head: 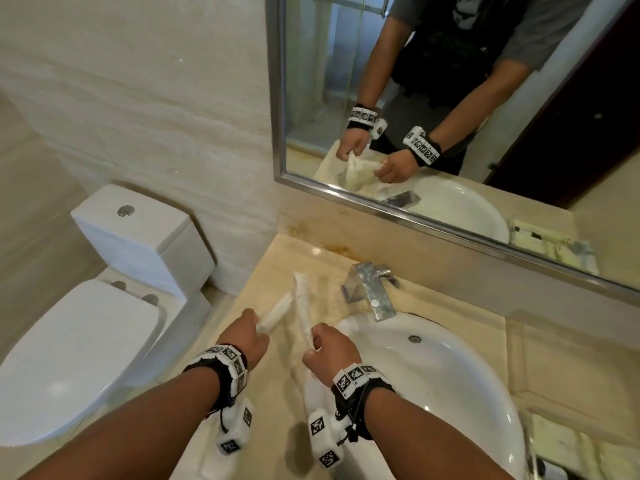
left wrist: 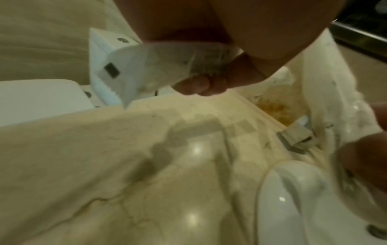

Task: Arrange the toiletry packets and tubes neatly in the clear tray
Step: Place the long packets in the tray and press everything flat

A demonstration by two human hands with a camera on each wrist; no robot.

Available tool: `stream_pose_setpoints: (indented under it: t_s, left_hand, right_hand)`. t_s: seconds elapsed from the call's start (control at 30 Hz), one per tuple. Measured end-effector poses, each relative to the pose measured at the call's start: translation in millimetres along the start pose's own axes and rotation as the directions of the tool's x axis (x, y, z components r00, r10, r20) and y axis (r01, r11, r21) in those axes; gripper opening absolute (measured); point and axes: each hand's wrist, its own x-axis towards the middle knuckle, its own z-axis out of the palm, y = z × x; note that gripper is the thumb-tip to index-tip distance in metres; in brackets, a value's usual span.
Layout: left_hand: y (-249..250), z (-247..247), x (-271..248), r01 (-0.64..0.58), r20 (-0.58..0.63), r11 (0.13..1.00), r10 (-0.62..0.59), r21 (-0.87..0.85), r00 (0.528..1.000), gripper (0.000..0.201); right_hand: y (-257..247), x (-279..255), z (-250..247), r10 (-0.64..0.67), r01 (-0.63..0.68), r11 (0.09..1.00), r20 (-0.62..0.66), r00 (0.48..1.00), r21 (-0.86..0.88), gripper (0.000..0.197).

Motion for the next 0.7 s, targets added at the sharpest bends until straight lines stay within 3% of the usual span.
stream_pose_setpoints:
  t_s: [0.1,0.23,0.33,0.43,0.7]
  left_hand:
    - [36.5,-0.9,-12.5,-0.116,-0.006,0.993,0.116,-0.02,0.993,0.022]
    - [90.1,13.4,-31.5,-0.281,0.042,0.959,0.283,-0.039,0.958,0.025]
    - [132.6,35.9,-45.2,-0.399,0.118,0.916,0.401,-0.041,0.908,0.024]
    - [176.1,63.7,-61.2,-0.495,0.173,0.865,0.502,-0.082,0.848,0.036]
    - [275.2,140.1,-116.8,-0.601,0.354,0.782,0.616,-0.166,0.704,0.017]
  right_hand:
    - [21.4,-22.2,-19.3,0.05,-0.037,0.991,-0.096,0.994,0.132,0.02]
    - [53.4,-52.2,-47.6,0.129,-0.059,0.949,-0.21,0.969,0.311,0.017]
    - [79.8,-79.2,-68.3,0.182,-0.065,0.907,-0.247,0.952,0.416,0.023]
    - [109.8,-105.6,-82.9,0.243,-0.067,0.821,-0.24,0.94,0.567,0.008]
    - [199.3,-180.6,-107.3,0.402,-0.124,0.669,-0.216,0.89,0.733,0.012]
